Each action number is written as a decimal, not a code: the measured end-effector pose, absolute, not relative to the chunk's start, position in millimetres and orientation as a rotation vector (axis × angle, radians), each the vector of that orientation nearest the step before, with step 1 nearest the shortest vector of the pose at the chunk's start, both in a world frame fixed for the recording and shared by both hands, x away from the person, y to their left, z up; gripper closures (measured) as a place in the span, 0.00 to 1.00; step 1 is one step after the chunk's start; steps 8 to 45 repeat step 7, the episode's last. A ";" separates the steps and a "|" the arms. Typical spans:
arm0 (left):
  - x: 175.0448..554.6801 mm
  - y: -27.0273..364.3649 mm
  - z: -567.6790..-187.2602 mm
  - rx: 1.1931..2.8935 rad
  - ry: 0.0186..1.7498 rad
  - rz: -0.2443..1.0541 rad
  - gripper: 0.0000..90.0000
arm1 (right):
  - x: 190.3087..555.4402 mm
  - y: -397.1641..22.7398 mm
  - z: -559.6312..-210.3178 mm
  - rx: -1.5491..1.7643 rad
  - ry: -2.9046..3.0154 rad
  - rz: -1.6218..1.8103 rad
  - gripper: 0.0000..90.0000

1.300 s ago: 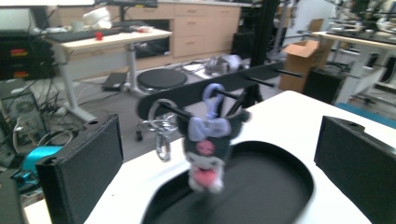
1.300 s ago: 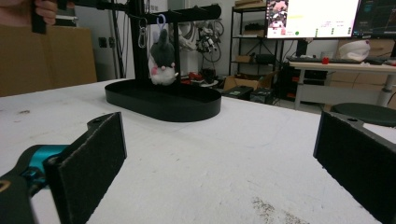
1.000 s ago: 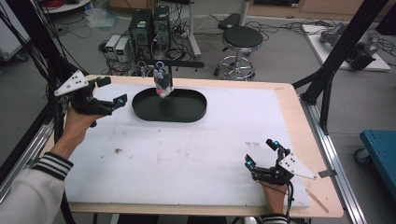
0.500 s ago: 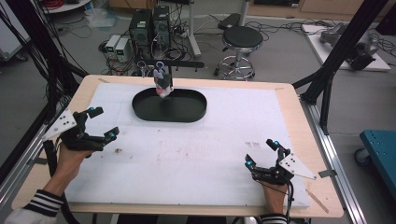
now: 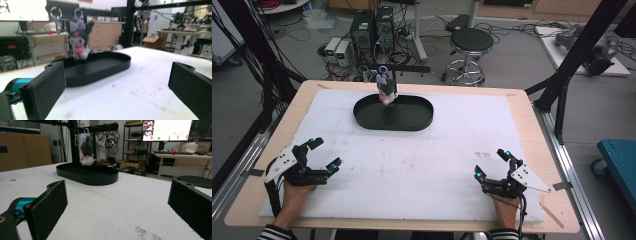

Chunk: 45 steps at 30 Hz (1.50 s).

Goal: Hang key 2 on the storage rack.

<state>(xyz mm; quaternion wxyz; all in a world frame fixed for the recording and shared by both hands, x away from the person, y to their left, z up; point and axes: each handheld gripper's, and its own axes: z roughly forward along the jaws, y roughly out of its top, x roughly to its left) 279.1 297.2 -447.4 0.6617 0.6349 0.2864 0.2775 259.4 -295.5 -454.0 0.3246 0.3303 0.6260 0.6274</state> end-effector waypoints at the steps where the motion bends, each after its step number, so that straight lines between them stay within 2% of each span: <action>1: 278.6 297.7 -452.0 1.444 0.651 0.632 0.02 | 259.5 -295.6 -454.0 0.864 1.642 1.644 0.02; 6: 275.6 297.2 -454.3 1.433 0.637 0.666 0.02 | 258.7 -295.3 -454.0 0.869 1.645 1.646 0.02; 45: 275.2 296.8 -454.3 1.434 0.639 0.666 0.02 | 258.7 -295.3 -454.1 0.869 1.645 1.646 0.02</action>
